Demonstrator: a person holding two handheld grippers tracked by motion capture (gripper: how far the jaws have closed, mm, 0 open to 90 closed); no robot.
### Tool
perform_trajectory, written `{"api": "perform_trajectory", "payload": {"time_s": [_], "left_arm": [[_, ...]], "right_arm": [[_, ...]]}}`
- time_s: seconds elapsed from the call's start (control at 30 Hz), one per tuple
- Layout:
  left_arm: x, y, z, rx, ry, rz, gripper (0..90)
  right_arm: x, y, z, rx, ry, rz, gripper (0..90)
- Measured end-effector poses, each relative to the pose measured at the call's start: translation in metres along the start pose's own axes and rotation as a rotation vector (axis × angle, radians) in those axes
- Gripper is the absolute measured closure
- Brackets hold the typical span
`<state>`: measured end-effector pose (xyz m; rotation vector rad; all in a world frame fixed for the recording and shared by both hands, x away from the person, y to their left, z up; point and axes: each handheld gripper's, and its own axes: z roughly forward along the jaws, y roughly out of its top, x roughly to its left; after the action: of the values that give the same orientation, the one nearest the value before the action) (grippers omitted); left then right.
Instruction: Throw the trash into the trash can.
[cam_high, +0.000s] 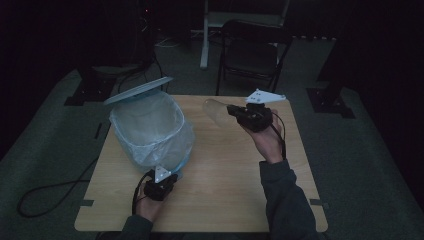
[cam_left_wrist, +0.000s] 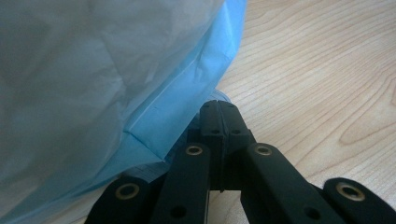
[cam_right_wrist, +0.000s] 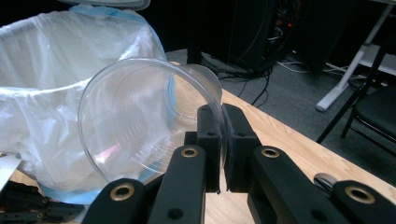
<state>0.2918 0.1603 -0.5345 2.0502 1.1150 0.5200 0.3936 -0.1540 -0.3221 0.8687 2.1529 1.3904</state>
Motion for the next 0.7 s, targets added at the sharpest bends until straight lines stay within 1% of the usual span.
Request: {"api": "perform_trajectory", "payload": {"time_s": [0.2, 0.57, 0.7], "left_arm": [[0.0, 0.0, 0.0, -0.001, 0.0, 0.0, 90.0], [0.0, 0.0, 0.0, -0.003, -0.003, -0.004, 90.0], [0.0, 0.0, 0.0, 0.003, 0.0, 0.001, 90.0]], "right_arm": [[0.001, 0.004, 0.001, -0.008, 0.018, 0.002, 86.6], [0.013, 0.017, 0.01, -0.017, 0.054, -0.025, 86.6], [0.018, 0.021, 0.014, -0.022, 0.067, -0.027, 86.6]]}}
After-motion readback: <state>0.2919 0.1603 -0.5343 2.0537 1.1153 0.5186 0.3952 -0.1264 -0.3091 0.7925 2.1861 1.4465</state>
